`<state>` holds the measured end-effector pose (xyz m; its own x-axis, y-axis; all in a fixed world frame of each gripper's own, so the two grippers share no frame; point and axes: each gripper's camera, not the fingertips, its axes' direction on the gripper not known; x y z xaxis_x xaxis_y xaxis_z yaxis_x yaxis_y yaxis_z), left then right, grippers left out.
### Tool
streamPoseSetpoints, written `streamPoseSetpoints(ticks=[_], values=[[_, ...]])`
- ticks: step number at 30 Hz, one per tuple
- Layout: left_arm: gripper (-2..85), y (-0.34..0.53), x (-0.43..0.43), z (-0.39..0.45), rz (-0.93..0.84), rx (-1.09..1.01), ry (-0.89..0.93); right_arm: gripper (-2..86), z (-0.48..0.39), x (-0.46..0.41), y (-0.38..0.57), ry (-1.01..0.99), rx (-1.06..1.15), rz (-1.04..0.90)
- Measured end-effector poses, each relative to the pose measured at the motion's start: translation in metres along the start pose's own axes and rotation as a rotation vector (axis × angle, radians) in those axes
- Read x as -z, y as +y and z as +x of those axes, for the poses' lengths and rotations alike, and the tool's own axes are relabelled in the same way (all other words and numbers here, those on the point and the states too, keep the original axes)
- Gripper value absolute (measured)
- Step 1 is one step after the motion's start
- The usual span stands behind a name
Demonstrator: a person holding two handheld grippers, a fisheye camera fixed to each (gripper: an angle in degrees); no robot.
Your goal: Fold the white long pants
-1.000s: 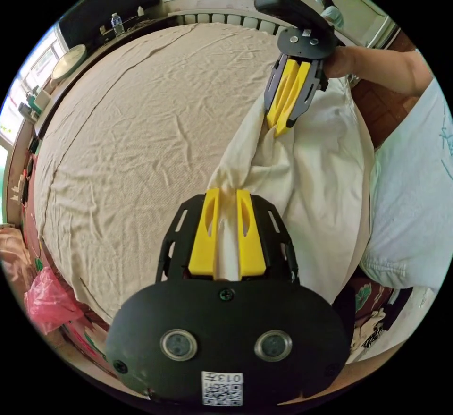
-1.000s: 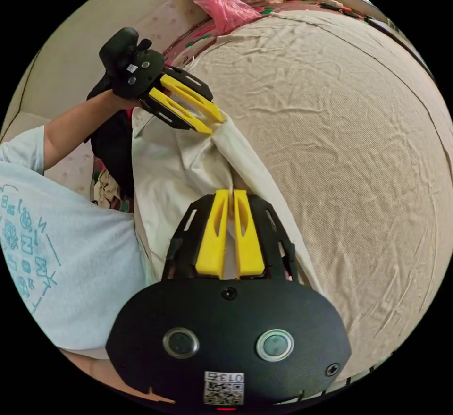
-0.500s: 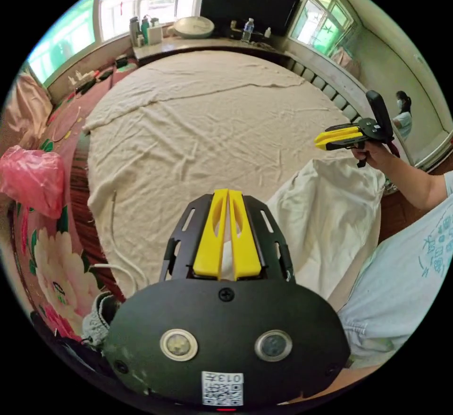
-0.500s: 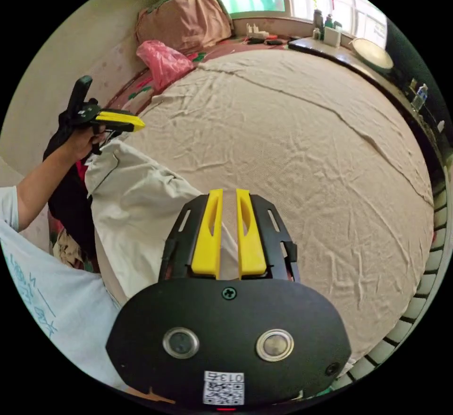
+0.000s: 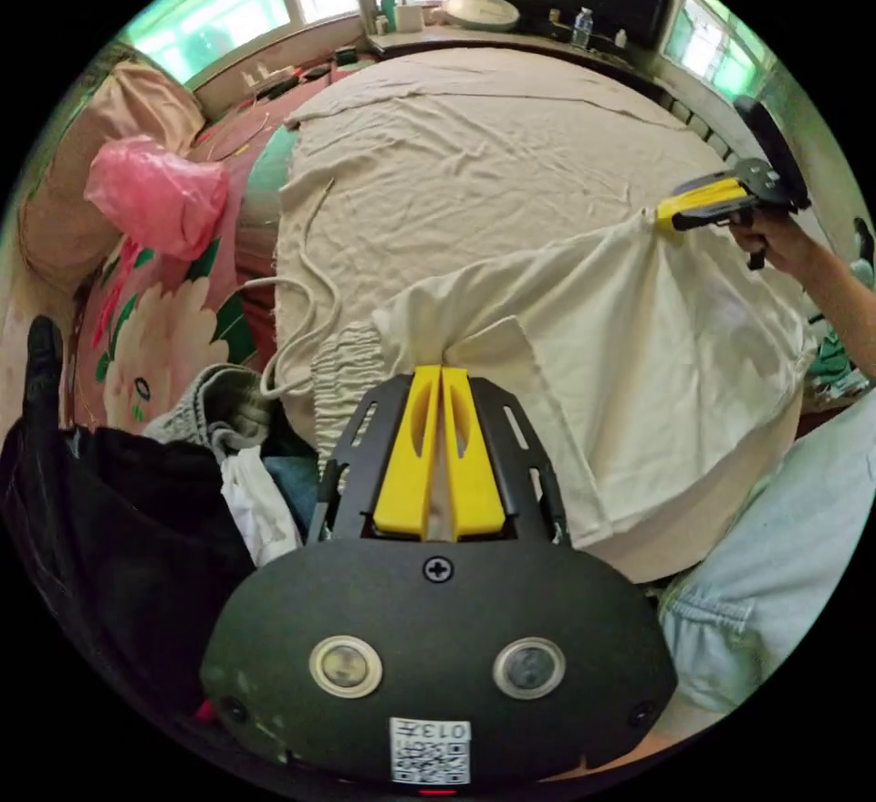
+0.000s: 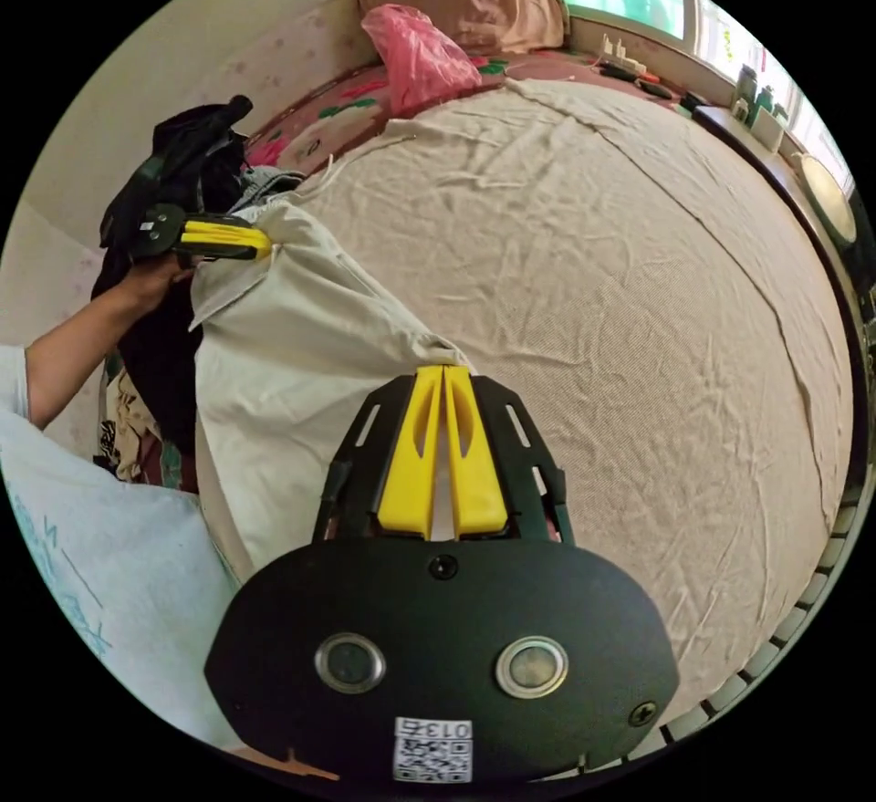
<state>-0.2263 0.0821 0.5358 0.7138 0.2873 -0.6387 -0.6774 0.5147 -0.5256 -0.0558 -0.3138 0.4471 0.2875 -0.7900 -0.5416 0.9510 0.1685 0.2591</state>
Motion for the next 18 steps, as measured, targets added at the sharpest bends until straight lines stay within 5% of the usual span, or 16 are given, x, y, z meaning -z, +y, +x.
streamPoseSetpoints(ticks=[5, 9, 13, 18], values=[[-0.4, 0.039, 0.049, 0.009, 0.184, 0.076, -0.152, 0.0, -0.018, 0.040, 0.034, 0.050, -0.046, 0.168], [-0.3, 0.048, -0.001, 0.020, -0.034, 0.006, -0.152, 0.1, -0.050, 0.020, 0.055, -0.017, -0.012, 0.133], [-0.3, 0.053, -0.001, 0.022, -0.019, 0.040, -0.143, 0.0, -0.073, -0.033, 0.062, 0.047, 0.003, -0.034], [-0.4, 0.090, 0.036, 0.050, 0.068, 0.064, -0.117, 0.0, -0.102, -0.029, 0.062, 0.022, 0.072, 0.082]])
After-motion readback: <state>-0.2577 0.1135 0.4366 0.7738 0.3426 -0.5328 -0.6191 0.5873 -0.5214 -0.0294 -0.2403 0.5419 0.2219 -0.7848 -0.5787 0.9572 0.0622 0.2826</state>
